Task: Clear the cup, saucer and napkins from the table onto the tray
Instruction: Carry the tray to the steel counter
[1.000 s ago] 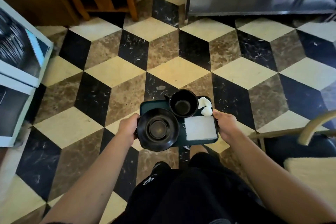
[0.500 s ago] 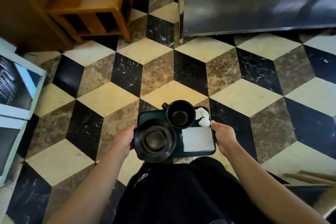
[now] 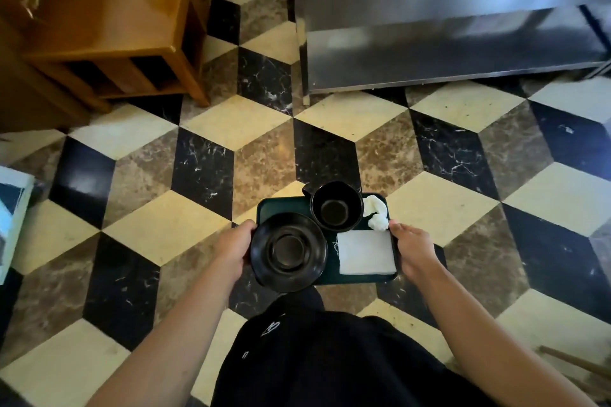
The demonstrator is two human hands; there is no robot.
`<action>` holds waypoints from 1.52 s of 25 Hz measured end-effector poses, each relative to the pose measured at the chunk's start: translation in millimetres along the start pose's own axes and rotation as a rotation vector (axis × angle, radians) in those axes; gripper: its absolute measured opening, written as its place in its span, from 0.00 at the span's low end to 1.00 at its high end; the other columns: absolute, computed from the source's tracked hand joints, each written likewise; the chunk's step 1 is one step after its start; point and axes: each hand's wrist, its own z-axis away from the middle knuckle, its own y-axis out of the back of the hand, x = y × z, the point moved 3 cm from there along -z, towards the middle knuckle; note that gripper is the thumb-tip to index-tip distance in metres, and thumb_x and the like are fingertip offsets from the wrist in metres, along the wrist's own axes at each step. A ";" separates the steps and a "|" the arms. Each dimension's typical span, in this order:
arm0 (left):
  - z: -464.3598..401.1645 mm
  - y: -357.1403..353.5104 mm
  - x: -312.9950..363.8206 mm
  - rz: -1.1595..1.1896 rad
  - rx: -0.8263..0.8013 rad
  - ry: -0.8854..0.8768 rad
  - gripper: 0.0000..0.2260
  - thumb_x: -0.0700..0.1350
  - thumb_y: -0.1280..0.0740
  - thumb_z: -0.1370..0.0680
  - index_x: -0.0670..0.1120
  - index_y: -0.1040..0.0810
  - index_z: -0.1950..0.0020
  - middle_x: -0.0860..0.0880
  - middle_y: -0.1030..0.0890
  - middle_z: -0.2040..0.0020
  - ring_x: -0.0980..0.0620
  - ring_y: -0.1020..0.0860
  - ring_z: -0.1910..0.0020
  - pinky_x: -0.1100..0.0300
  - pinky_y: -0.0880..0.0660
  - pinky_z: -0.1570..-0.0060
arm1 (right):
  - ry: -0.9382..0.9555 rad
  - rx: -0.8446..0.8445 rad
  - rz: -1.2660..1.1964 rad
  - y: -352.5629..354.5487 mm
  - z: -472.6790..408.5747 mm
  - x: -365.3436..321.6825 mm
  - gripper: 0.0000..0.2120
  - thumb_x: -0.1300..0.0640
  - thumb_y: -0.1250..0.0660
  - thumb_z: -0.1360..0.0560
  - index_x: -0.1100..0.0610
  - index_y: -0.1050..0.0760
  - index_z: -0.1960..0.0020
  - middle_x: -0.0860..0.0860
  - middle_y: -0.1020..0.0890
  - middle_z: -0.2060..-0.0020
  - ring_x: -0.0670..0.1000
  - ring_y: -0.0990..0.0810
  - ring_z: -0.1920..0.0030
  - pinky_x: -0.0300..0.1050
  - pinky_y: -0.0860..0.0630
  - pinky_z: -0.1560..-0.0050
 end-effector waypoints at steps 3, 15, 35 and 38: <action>-35.9 -26.0 74.2 -0.005 -0.044 -0.006 0.09 0.45 0.30 0.24 0.40 0.17 0.52 0.41 0.16 0.61 0.40 0.17 0.60 0.49 0.21 0.58 | 0.021 0.022 -0.010 -26.3 -36.3 -51.3 0.12 0.60 0.35 0.16 0.60 0.16 0.53 0.60 0.13 0.51 0.59 0.14 0.54 0.55 0.17 0.52; -130.6 -117.2 300.5 -0.076 -0.129 -0.028 0.08 0.45 0.31 0.20 0.41 0.16 0.48 0.41 0.13 0.52 0.39 0.15 0.51 0.46 0.17 0.54 | 0.054 0.090 -0.084 -104.1 -160.4 -241.6 0.11 0.57 0.34 0.16 0.63 0.17 0.47 0.60 0.14 0.48 0.59 0.16 0.49 0.57 0.19 0.47; -175.1 -318.5 593.3 0.094 -0.064 -0.169 0.08 0.45 0.31 0.20 0.42 0.16 0.46 0.42 0.13 0.55 0.42 0.15 0.53 0.50 0.18 0.58 | 0.193 -0.027 -0.001 -131.0 -395.6 -595.0 0.11 0.56 0.29 0.20 0.57 0.12 0.59 0.59 0.11 0.53 0.60 0.13 0.52 0.62 0.16 0.45; -195.7 -341.1 633.9 0.094 -0.064 -0.187 0.09 0.46 0.31 0.21 0.42 0.15 0.49 0.45 0.13 0.62 0.43 0.15 0.59 0.53 0.19 0.64 | 0.207 -0.019 0.006 -140.5 -425.8 -633.5 0.10 0.57 0.28 0.20 0.56 0.13 0.59 0.58 0.11 0.52 0.58 0.13 0.53 0.60 0.16 0.45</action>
